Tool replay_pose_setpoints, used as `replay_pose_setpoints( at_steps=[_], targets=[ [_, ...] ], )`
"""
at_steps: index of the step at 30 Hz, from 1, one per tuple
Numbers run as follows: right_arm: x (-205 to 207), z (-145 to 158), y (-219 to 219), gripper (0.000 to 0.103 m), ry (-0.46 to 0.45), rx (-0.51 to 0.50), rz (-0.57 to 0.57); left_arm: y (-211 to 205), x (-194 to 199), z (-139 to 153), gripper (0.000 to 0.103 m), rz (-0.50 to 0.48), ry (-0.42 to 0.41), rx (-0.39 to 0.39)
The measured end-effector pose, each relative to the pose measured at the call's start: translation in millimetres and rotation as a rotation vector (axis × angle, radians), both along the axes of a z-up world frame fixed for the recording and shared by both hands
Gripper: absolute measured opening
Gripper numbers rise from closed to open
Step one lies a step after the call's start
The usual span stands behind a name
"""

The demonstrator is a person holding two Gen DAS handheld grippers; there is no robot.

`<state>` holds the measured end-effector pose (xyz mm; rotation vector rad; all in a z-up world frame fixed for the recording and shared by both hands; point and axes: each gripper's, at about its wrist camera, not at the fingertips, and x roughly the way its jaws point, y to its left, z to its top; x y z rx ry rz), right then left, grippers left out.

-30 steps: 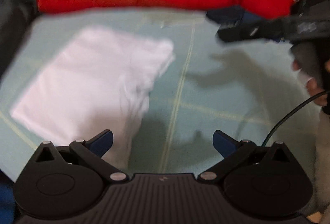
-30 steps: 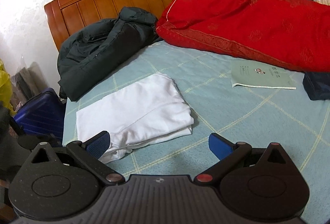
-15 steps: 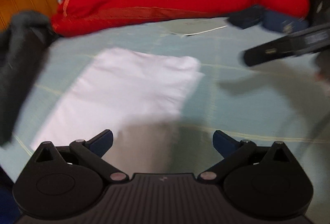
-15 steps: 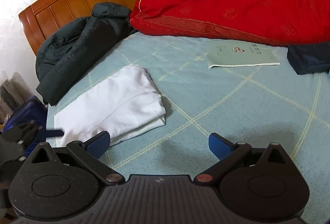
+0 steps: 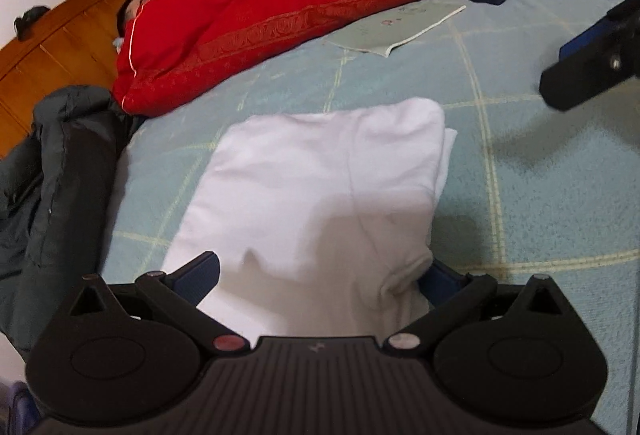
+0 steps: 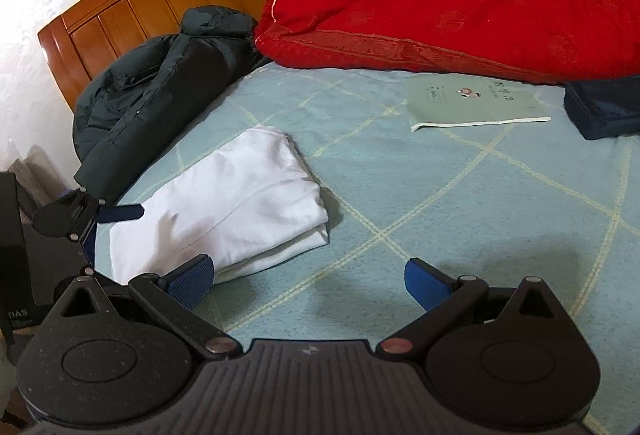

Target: Fold clothes

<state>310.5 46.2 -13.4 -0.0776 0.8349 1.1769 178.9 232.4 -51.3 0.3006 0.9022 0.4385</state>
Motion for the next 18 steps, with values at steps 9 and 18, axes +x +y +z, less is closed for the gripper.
replay_pose_setpoints(
  at_steps=[9,18],
  targets=[
    [2,-3,1,0.103,0.118,0.084,0.059,20,-2,11,0.103,0.002,-0.024,-0.099],
    [9,-7,0,0.103,0.157,0.083,0.026,41,-2,15,0.103,0.037,-0.042,-0.230]
  ],
)
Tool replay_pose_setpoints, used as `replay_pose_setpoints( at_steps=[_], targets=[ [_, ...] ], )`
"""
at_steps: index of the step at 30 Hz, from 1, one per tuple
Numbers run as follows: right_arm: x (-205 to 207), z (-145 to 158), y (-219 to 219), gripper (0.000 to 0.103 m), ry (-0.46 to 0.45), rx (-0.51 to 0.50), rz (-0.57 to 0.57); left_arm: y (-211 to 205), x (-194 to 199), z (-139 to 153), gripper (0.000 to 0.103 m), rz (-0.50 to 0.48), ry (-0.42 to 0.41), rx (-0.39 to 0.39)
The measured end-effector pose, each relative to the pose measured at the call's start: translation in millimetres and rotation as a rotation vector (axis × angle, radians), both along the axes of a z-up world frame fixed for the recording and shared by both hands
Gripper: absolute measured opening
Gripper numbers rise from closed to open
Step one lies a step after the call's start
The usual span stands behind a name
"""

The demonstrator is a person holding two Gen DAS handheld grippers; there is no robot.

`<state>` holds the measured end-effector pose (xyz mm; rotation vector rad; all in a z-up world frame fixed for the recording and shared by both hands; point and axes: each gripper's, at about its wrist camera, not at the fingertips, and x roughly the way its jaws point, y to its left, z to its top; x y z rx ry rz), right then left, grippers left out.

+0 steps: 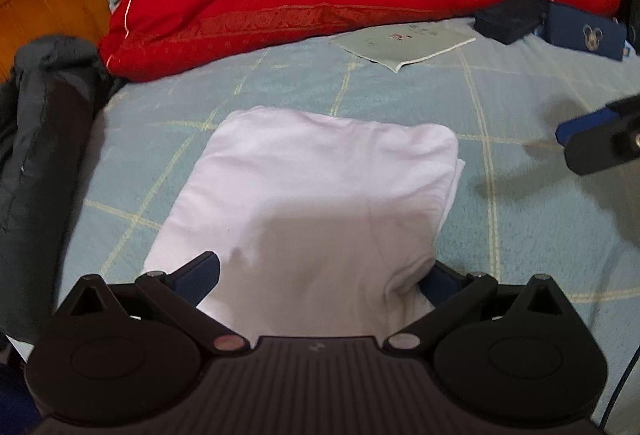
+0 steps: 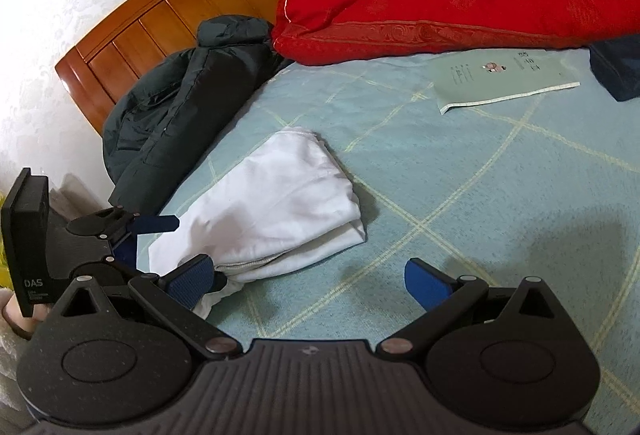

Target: Fold clothes

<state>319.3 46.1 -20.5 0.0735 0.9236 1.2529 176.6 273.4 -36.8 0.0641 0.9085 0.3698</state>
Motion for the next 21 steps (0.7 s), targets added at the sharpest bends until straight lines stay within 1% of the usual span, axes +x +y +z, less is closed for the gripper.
replay_pose_setpoints(
  at_steps=[3,5,7,9,10,13,15,16,18,20,21],
  targets=[
    [5,-2,-1,0.103,0.054,0.034,0.008,-1,0,-1,0.103,-0.002,0.004,0.004],
    [11,-7,-1,0.103,0.121,0.066,0.022,-3,0,-1,0.103,-0.003,0.009,0.011],
    [18,-16,1,0.103,0.210,0.104,0.038,-6,1,-2,0.102,-0.005,0.013,0.021],
    [22,-25,6,0.103,0.288,0.114,0.048,-11,-1,-1,0.102,-0.010,0.010,0.025],
    [23,-30,9,0.103,0.321,0.113,0.054,-14,-3,1,0.102,-0.022,0.006,0.015],
    [21,-36,18,0.103,0.331,0.073,0.046,-27,-10,5,0.102,-0.161,-0.017,-0.085],
    [21,-38,18,0.103,0.328,0.061,0.033,-37,-12,4,0.102,-0.234,-0.041,-0.091],
    [21,-39,19,0.103,0.327,0.055,0.026,-41,-11,1,0.102,-0.260,-0.047,-0.086],
    [21,-39,18,0.103,0.326,0.056,0.015,-47,-6,-9,0.102,-0.307,-0.035,-0.114],
    [22,-38,17,0.103,0.320,0.053,0.007,-50,0,-22,0.102,-0.318,0.003,-0.165],
    [23,-38,16,0.103,0.315,0.049,0.004,-50,0,-23,0.102,-0.320,0.009,-0.173]
  ],
)
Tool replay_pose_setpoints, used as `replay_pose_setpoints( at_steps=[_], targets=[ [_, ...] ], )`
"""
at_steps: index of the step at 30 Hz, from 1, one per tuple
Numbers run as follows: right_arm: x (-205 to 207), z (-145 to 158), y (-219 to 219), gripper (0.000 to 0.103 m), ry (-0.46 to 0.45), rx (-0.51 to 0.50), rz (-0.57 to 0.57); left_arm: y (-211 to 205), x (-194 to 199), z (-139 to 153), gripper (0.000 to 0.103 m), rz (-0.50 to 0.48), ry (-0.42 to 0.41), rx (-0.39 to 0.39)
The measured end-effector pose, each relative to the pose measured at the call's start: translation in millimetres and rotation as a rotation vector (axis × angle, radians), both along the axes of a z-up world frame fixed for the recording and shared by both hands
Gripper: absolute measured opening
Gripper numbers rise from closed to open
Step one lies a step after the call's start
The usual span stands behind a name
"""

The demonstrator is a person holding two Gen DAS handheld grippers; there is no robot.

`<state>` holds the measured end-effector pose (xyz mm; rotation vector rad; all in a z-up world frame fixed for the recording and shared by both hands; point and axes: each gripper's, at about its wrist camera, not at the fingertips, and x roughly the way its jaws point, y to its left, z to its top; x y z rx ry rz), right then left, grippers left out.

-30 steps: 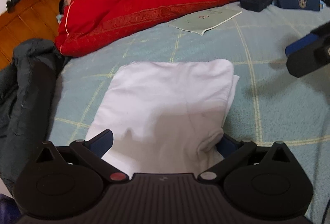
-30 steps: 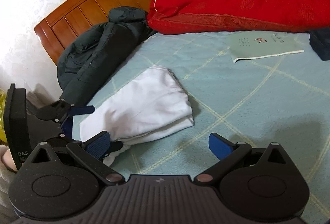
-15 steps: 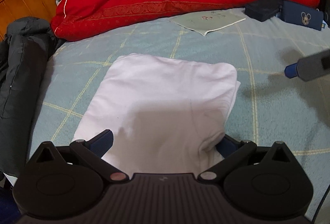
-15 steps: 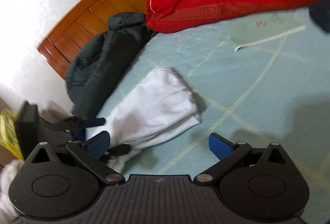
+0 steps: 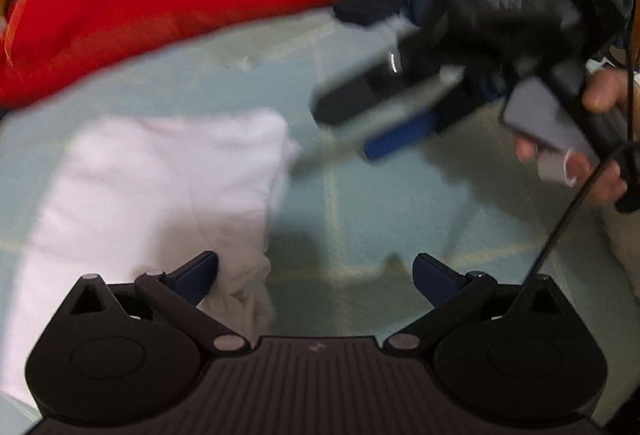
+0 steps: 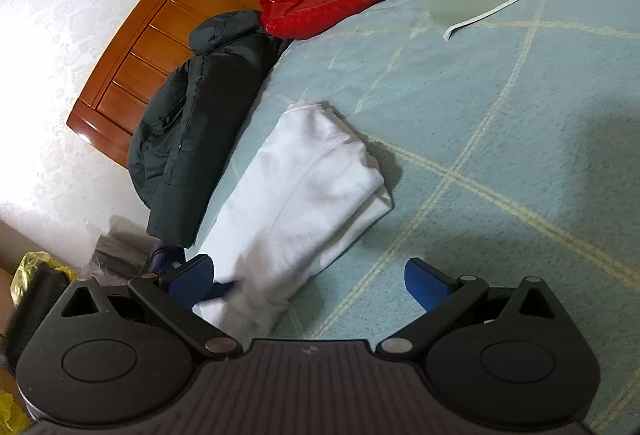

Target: Fold clothes

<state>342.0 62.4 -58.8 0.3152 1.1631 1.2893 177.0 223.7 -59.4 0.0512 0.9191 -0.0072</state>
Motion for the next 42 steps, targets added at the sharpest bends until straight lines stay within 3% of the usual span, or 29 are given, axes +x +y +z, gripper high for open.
replay_pose_setpoints(
  at_steps=[2,6,10,13,16,20,26,30,34,38,42],
  targets=[
    [1,0,0,0.103,-0.010,-0.010,-0.004,1,-2,4,0.102,-0.005,-0.004,0.003],
    [2,-1,1,0.103,-0.015,-0.024,-0.006,21,-15,37,0.102,0.011,-0.094,-0.047],
    [-2,4,1,0.103,-0.057,-0.038,-0.012,54,-9,57,0.102,0.127,-0.164,0.002],
    [-10,15,-2,0.103,-0.120,-0.024,-0.003,83,17,50,0.102,0.219,-0.155,-0.026],
    [-31,33,0,0.103,-0.275,0.000,0.006,113,44,33,0.102,0.300,-0.128,-0.062],
    [-53,41,10,0.103,-0.351,0.028,0.083,152,52,1,0.102,0.448,-0.038,-0.149],
    [-56,38,18,0.103,-0.358,0.013,0.080,156,58,19,0.102,0.403,-0.134,-0.166],
    [-56,35,17,0.103,-0.355,0.004,0.071,167,83,16,0.102,0.367,-0.177,-0.291],
    [-53,34,15,0.103,-0.345,0.006,0.061,185,103,-3,0.102,0.445,-0.146,-0.318],
    [-51,34,11,0.103,-0.338,0.022,0.057,184,99,5,0.102,0.463,-0.167,-0.313],
    [-52,36,10,0.103,-0.335,0.029,0.064,153,92,20,0.102,0.324,-0.160,-0.365]
  ],
)
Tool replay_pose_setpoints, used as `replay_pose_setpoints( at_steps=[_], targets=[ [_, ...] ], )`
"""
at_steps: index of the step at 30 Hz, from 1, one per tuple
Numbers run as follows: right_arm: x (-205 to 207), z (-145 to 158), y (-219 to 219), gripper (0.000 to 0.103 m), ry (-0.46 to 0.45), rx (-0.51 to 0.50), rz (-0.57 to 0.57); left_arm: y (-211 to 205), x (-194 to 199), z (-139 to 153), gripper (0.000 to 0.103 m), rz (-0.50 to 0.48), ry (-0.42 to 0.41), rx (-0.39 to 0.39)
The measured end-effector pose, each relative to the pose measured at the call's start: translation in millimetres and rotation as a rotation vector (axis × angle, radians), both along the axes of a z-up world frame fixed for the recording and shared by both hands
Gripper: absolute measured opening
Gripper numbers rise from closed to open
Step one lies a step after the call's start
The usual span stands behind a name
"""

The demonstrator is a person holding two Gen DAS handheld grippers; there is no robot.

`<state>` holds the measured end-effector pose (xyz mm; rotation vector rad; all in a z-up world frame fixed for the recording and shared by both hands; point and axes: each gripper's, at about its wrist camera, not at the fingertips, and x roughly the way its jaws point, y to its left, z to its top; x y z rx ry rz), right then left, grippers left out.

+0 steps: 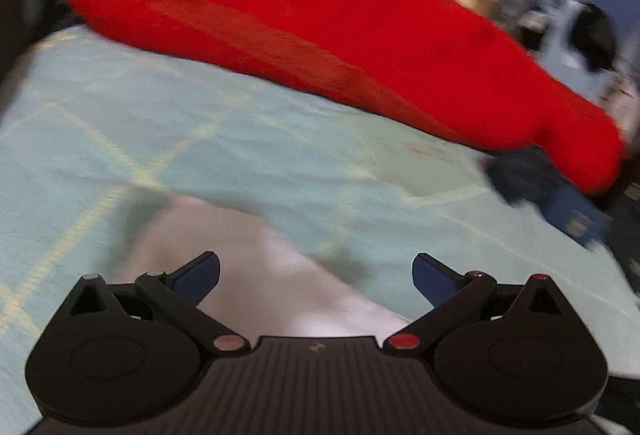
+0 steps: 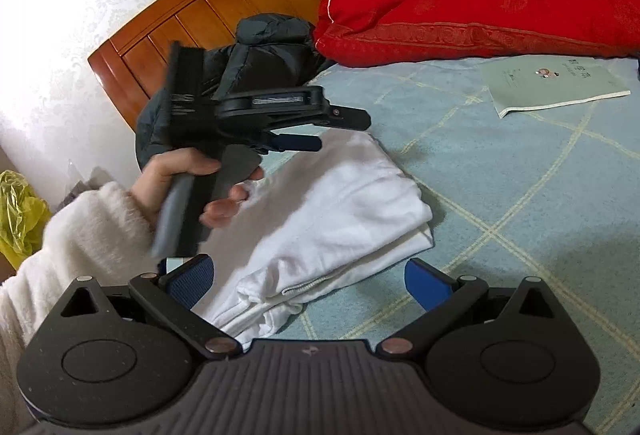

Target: Fold clothes

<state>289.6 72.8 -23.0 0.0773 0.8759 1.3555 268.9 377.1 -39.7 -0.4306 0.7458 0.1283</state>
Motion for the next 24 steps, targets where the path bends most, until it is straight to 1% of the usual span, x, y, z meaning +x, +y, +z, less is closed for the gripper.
replay_pose_setpoints(
  at_steps=[4,6,7,10,13,16,20,22,24],
  targets=[
    [-5,2,2,0.103,-0.016,-0.010,0.019,-27,-5,-8,0.102,-0.132,0.033,-0.079],
    [-7,2,3,0.103,-0.023,-0.012,0.027,-34,-4,-17,0.102,-0.133,0.059,-0.052],
    [-8,3,4,0.103,-0.027,-0.015,0.030,-35,-3,-17,0.102,-0.124,0.064,-0.047],
    [-9,4,1,0.103,-0.037,-0.018,0.031,-34,-4,-8,0.102,-0.097,0.062,-0.060],
    [-6,4,-1,0.103,-0.018,0.001,0.030,-32,-14,11,0.102,-0.104,0.037,-0.031],
    [-6,6,-1,0.103,-0.018,0.002,0.030,-21,-27,16,0.102,-0.062,0.023,-0.015],
    [-9,7,1,0.103,-0.025,0.004,0.038,18,-43,-3,0.102,0.078,0.049,-0.073],
    [-9,6,1,0.103,-0.025,-0.001,0.039,34,-49,-15,0.102,0.138,0.066,-0.087],
    [-8,4,2,0.103,-0.026,-0.010,0.034,42,-55,-15,0.102,0.163,0.047,-0.118]
  ],
)
